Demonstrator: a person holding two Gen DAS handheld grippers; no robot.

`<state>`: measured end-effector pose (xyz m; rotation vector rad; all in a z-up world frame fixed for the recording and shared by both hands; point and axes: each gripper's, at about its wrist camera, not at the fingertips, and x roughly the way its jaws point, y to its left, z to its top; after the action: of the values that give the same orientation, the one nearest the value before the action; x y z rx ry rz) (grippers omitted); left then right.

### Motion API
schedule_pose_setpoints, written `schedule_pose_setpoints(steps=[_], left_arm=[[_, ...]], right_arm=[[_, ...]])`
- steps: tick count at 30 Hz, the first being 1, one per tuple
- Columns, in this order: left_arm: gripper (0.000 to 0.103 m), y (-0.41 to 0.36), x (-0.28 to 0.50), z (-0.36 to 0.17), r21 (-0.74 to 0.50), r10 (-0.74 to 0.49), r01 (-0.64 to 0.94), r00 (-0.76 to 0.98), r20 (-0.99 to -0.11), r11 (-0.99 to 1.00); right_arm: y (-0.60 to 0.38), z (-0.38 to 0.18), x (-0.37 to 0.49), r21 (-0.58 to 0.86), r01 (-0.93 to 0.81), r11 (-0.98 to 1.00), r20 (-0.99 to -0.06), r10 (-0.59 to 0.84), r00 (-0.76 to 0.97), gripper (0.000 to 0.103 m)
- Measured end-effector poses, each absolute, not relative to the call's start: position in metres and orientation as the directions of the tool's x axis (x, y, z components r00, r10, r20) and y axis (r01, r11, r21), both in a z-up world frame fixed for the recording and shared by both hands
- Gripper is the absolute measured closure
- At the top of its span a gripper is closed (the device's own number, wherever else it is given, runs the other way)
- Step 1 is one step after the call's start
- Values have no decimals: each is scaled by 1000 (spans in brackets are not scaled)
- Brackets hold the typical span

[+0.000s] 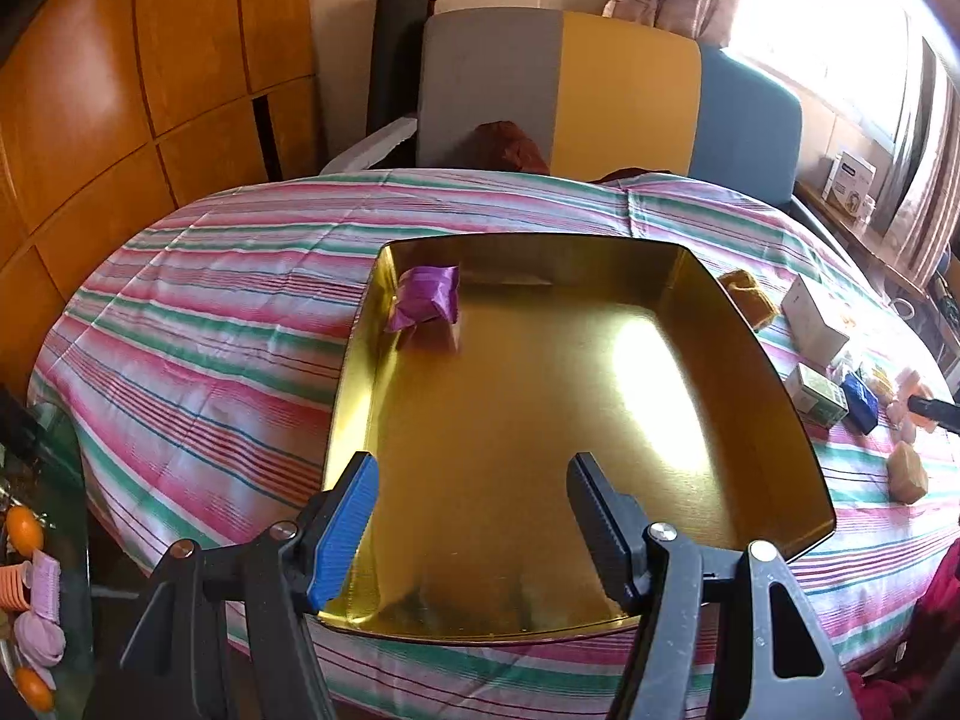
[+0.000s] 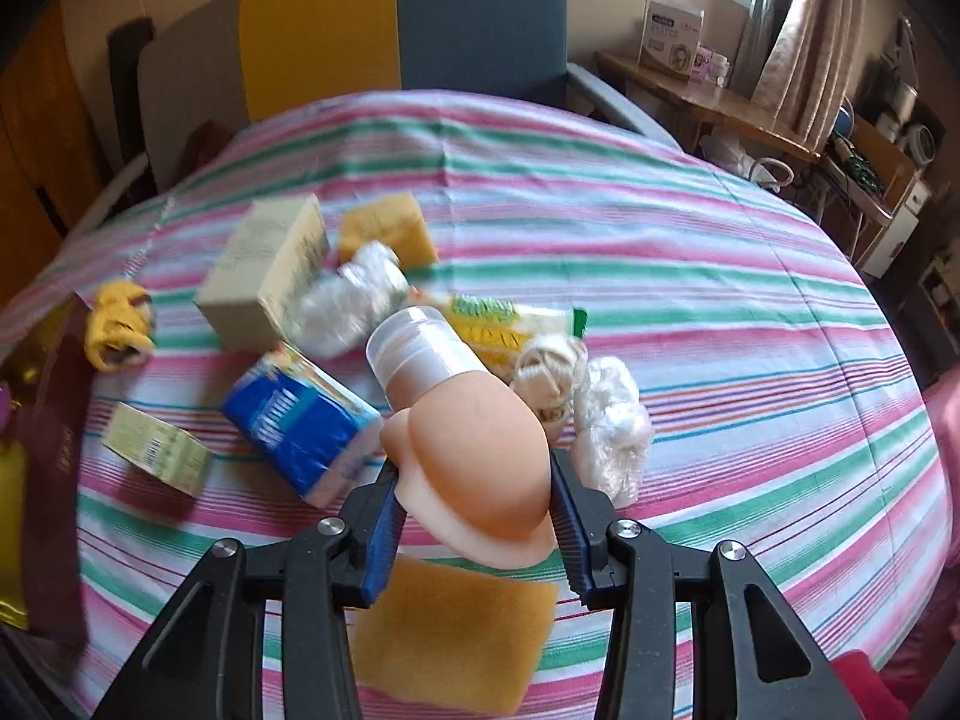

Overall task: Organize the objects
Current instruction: 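Grasp the peach round sponge with the right tool and lift it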

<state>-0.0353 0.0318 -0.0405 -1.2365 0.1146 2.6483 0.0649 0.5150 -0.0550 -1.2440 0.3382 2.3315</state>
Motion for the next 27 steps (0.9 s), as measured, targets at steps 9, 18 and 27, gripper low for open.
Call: schedule_pose_setpoints(steps=[9, 18, 27], left_arm=[[37, 4, -37, -40, -47, 149, -177, -629, -763, -983], [37, -50, -42, -37, -73, 96, -61, -647, -756, -995], [37, -86, -44, -51, -107, 77, 11, -628, -774, -994]], right_arm=[[431, -3, 38, 128, -320, -939, -780, 104, -617, 56], [251, -9, -39, 252, 78, -965, -791, -251, -559, 56], [148, -58, -102, 285, 85, -955, -858, -293, -421, 55]])
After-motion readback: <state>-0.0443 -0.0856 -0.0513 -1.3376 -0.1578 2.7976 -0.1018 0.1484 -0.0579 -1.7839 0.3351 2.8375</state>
